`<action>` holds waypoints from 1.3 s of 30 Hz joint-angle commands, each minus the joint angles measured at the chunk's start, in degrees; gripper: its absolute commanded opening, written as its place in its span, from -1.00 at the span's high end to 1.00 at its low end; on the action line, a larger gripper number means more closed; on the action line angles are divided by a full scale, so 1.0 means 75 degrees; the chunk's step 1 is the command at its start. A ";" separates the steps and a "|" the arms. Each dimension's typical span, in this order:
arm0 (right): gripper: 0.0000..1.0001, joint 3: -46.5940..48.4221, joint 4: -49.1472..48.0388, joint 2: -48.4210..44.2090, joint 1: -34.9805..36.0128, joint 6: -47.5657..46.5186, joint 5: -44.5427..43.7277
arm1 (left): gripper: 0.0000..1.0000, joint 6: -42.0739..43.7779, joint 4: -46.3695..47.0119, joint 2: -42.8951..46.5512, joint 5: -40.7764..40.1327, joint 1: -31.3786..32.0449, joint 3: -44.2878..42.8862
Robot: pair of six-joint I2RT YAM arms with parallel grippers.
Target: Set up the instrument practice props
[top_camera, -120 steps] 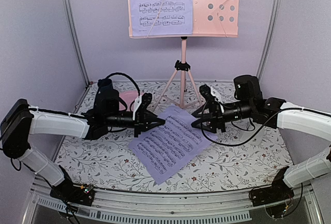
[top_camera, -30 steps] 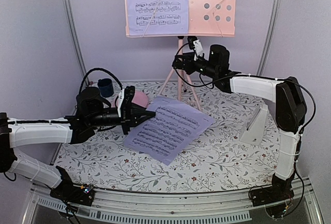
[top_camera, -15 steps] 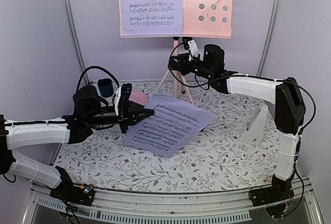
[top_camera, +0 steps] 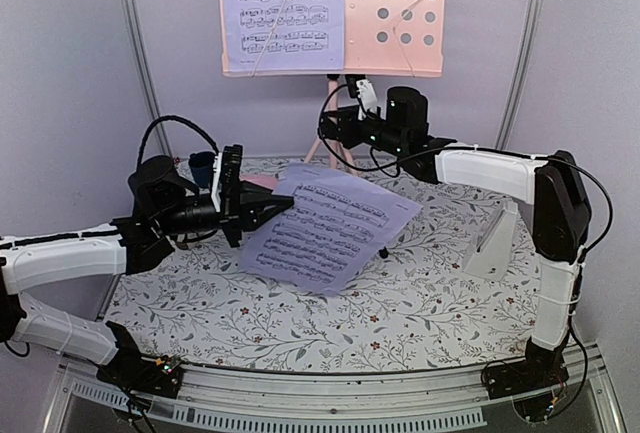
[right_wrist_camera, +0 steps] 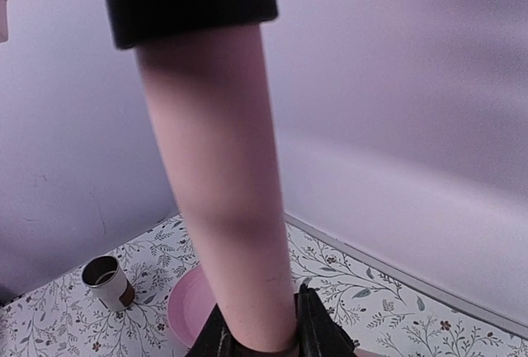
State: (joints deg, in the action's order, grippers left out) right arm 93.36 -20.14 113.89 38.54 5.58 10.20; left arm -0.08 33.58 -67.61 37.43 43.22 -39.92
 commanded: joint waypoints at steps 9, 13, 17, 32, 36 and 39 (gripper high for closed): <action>1.00 -0.0140 0.0292 -0.0819 0.0495 0.1724 0.0356 | 1.00 -0.0281 0.0163 0.0305 -0.0007 0.0046 -0.0347; 1.00 -0.0370 0.0295 -0.1036 0.0561 0.1748 0.0360 | 1.00 -0.0315 0.0175 0.0428 0.0002 0.0048 -0.0375; 1.00 -0.0485 0.0342 -0.1135 0.0622 0.1763 0.0409 | 1.00 -0.0382 0.0229 0.0450 0.0071 0.0050 -0.0424; 1.00 -0.0273 0.1067 -0.1085 0.0931 0.0901 0.0406 | 1.00 -0.0540 0.0391 0.0519 0.0178 0.0112 -0.0566; 0.82 -0.0118 0.1246 -0.1029 0.0932 0.0778 0.0549 | 1.00 -0.0561 0.0419 0.0517 0.0203 0.0140 -0.0644; 0.51 -0.0107 0.1267 -0.1068 0.0931 0.0724 0.0617 | 1.00 -0.0564 0.0441 0.0509 0.0235 0.0154 -0.0685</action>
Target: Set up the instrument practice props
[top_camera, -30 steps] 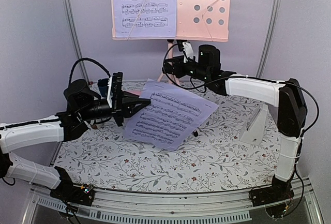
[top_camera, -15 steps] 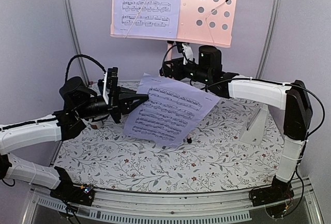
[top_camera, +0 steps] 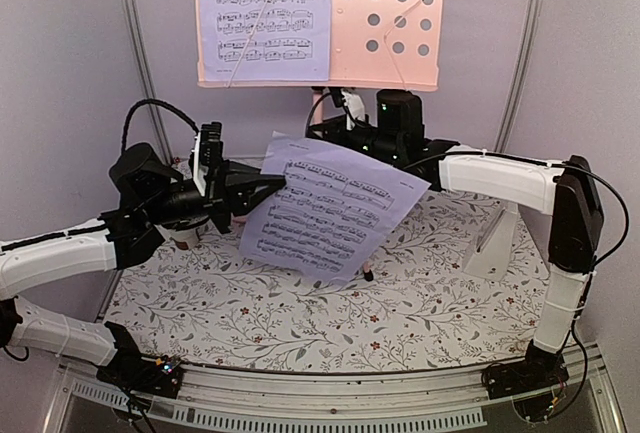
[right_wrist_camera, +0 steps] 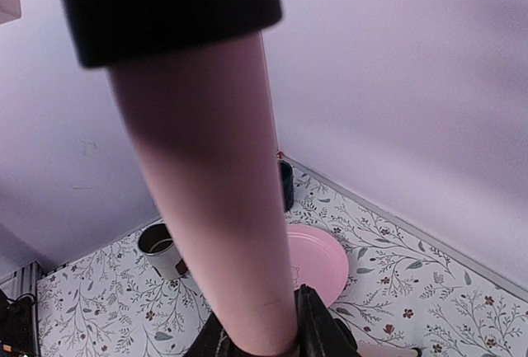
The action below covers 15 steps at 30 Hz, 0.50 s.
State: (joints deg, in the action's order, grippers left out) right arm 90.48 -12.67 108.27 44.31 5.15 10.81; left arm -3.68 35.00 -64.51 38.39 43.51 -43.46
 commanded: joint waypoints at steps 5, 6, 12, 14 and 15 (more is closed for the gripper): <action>0.09 0.0231 0.0329 -0.0415 0.0176 0.0743 0.0572 | 1.00 -0.0072 0.0253 0.0079 0.0122 0.0134 -0.0292; 0.00 0.0203 0.0329 -0.0442 0.0187 0.0743 0.0576 | 1.00 -0.0072 0.0262 0.0081 0.0127 0.0137 -0.0307; -0.35 -0.0159 0.0270 -0.0702 0.0210 0.0838 0.0499 | 1.00 -0.0051 0.0265 0.0099 0.0140 0.0145 -0.0428; -0.46 -0.0521 0.0063 -0.0897 0.0212 0.0919 0.0498 | 1.00 -0.0048 0.0255 0.0104 0.0119 0.0147 -0.0487; -0.50 -0.0743 -0.0095 -0.0997 0.0215 0.0963 0.0499 | 1.00 -0.0039 0.0255 0.0105 0.0099 0.0147 -0.0521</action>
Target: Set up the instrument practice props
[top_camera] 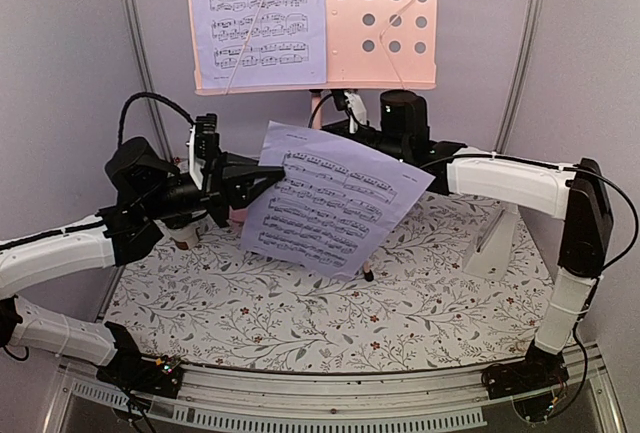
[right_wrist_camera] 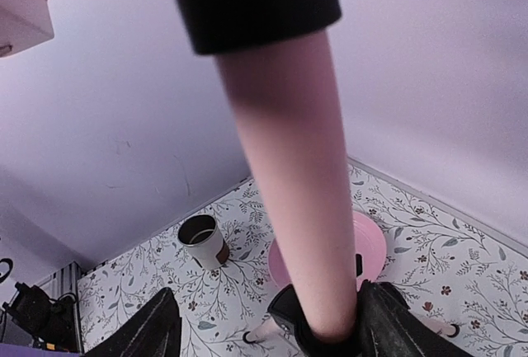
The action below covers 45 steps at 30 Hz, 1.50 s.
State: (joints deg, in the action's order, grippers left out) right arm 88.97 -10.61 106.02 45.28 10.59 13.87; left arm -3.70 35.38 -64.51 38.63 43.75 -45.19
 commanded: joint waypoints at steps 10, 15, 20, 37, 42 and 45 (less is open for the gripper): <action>-0.58 -0.2438 -0.1252 -0.1786 0.0079 0.0506 0.0075 | 1.00 0.0019 0.0269 0.0013 0.0124 0.0127 -0.0574; -0.58 -0.3326 -0.1271 -0.2397 0.0080 0.0498 0.0079 | 1.00 -0.0127 0.0262 0.0008 0.0017 0.0129 -0.0782; -0.53 -0.4321 -0.1460 -0.3213 0.0081 0.0810 0.0258 | 1.00 -0.0355 0.0267 0.0041 -0.0471 0.0131 -0.1122; -0.34 -0.3793 0.0163 -0.5653 0.0093 0.0930 -0.1382 | 1.00 -0.0853 -0.0333 -0.0021 -0.5413 0.0124 -0.3165; -0.32 -0.2890 0.0630 -0.5627 0.0095 0.1048 -0.1950 | 1.00 -0.1103 -0.0136 0.0105 -0.6381 0.0142 -0.3278; -0.33 -0.2703 0.0403 -0.5581 0.0094 0.1204 -0.2442 | 1.00 -0.1168 0.0073 0.0045 -0.6674 0.0134 -0.3277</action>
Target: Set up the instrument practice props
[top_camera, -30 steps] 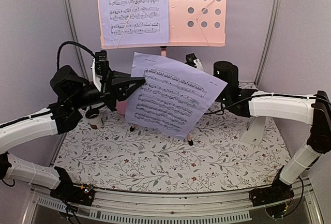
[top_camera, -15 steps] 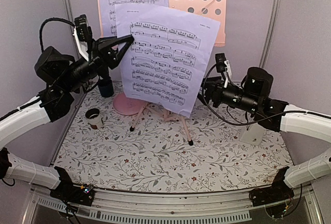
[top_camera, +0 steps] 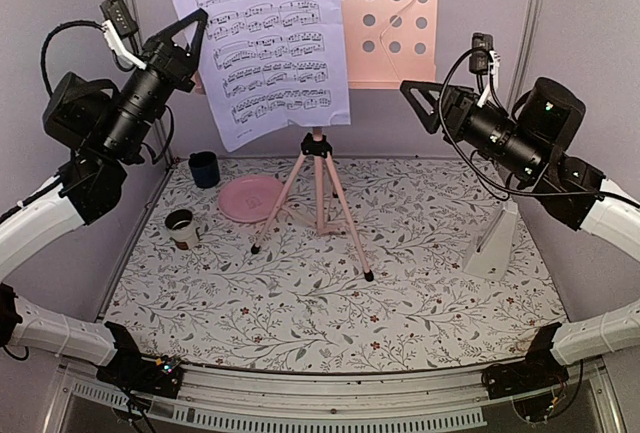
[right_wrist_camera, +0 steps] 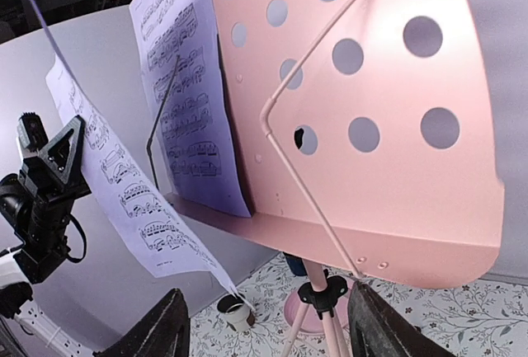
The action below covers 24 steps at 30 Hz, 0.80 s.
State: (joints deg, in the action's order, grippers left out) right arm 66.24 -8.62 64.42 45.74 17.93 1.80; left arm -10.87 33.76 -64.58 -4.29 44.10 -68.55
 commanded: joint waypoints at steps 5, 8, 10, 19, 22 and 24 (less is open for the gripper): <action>-0.30 0.1100 0.0069 0.0294 0.0038 0.0495 -0.1518 | 1.00 -0.0482 0.0568 0.0055 -0.1744 0.0131 -0.0228; -0.28 0.1635 0.0047 0.0641 0.0035 0.0554 -0.1718 | 1.00 -0.0622 0.0792 0.0024 -0.2127 0.0190 -0.0280; -0.27 0.1994 0.0057 0.0922 0.0035 0.0553 -0.1729 | 1.00 -0.0678 0.0852 -0.0007 -0.2112 0.0223 -0.0346; -0.19 0.3952 0.1079 0.1886 0.0024 0.0369 -0.2224 | 1.00 -0.0716 0.0458 -0.0554 -0.1362 0.0262 -0.1244; -0.19 0.3793 0.1057 0.1877 0.0029 0.0448 -0.2477 | 1.00 -0.0598 0.0048 -0.0857 -0.1219 0.0265 -0.1824; -0.18 0.3697 0.1042 0.1910 0.0009 0.0659 -0.2507 | 1.00 -0.0545 0.0110 -0.0908 -0.1262 0.0271 -0.1874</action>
State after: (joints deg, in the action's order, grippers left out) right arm 93.89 -2.74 78.50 45.74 21.19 -14.55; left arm -16.05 36.56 -70.28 -15.11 45.28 -80.09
